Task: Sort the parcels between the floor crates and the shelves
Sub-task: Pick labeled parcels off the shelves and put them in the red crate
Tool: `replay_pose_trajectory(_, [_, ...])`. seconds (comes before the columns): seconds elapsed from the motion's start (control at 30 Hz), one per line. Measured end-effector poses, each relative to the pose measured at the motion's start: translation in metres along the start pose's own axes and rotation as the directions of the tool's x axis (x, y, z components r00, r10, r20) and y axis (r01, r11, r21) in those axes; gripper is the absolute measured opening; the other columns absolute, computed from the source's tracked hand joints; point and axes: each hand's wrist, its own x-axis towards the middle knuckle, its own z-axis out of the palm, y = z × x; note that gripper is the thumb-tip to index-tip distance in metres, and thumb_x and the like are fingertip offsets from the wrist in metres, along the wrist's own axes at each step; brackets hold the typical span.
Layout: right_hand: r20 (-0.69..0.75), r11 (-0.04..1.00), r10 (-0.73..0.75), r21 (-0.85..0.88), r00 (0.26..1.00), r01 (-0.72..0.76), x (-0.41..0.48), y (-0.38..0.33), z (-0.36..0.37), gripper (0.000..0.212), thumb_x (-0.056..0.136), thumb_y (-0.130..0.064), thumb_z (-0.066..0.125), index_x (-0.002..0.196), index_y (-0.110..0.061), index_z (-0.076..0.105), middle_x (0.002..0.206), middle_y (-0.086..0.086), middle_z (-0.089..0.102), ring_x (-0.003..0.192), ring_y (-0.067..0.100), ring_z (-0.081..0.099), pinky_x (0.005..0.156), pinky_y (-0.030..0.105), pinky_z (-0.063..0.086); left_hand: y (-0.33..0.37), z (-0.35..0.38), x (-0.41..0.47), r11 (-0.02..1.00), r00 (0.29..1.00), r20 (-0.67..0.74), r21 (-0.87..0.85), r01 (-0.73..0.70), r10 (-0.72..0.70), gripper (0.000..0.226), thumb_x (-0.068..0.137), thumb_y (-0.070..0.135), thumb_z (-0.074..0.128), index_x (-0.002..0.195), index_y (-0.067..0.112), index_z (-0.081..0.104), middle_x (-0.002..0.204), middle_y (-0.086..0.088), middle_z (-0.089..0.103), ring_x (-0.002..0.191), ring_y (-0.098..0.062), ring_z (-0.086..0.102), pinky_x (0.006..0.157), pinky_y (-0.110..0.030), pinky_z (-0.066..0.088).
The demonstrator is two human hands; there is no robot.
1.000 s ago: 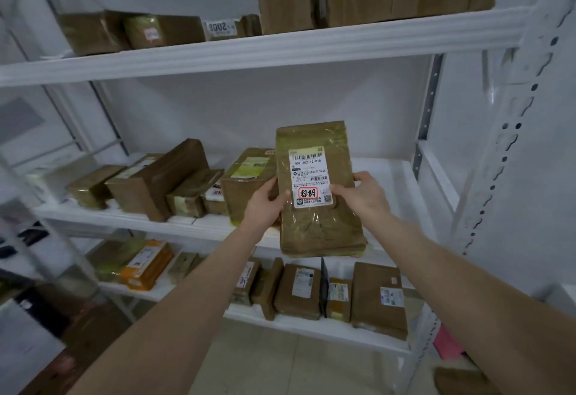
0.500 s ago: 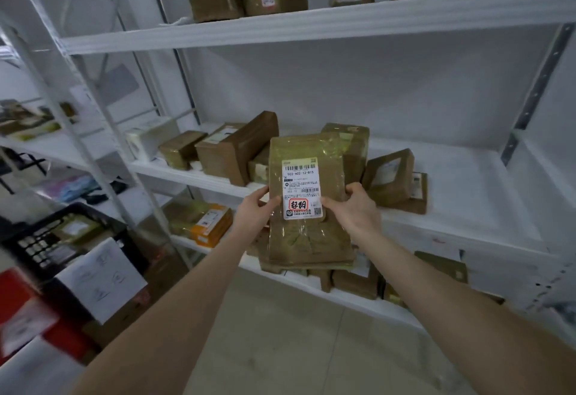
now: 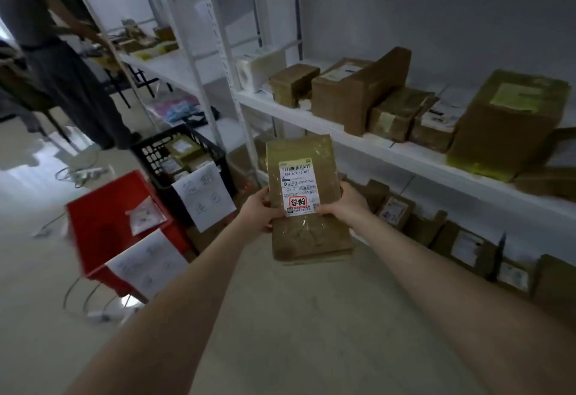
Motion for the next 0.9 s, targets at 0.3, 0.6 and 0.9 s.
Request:
replay_pose_trajectory(0.3, [0.241,0.996,-0.046,-0.058,0.970,0.061,0.073,-0.041,0.112,0.087,0.064,-0.014,0.086,0.138,-0.021,0.041,0.132,-0.002,0.056,0.118,0.019,0.052,0.085,0.026,0.037,-0.061,-0.089,0.037,0.981,0.968,-0.169,-0.098,0.168,-0.183,0.075,0.082,0.003,0.069,0.144,0.028,0.036,0.104,0.001,0.065,0.082,-0.016,0.066,0.051,-0.025,0.055])
replay_pose_trajectory(0.6, [0.428,0.984,-0.036,-0.140,0.903,0.106,0.178,-0.093,0.224,0.074,0.064,-0.018,0.086,0.129,-0.020,0.050,0.124,0.000,0.061,0.108,0.019,0.056,0.084,0.030,0.043,-0.100,-0.177,0.112,0.944,0.887,-0.327,-0.168,0.285,-0.326,0.069,0.082,0.001,0.067,0.140,0.028,0.041,0.096,0.005,0.063,0.079,-0.016,0.065,0.053,-0.029,0.056])
replay_pose_trajectory(0.9, [0.621,0.958,-0.063,-0.183,0.781,0.223,0.230,-0.159,0.341,0.071,0.071,-0.018,0.081,0.133,-0.022,0.047,0.125,-0.001,0.061,0.108,0.020,0.058,0.082,0.028,0.044,-0.145,-0.277,0.143,0.890,0.766,-0.457,-0.284,0.355,-0.452,0.063,0.084,-0.003,0.064,0.137,0.025,0.044,0.097,0.001,0.062,0.086,-0.019,0.064,0.061,-0.034,0.057])
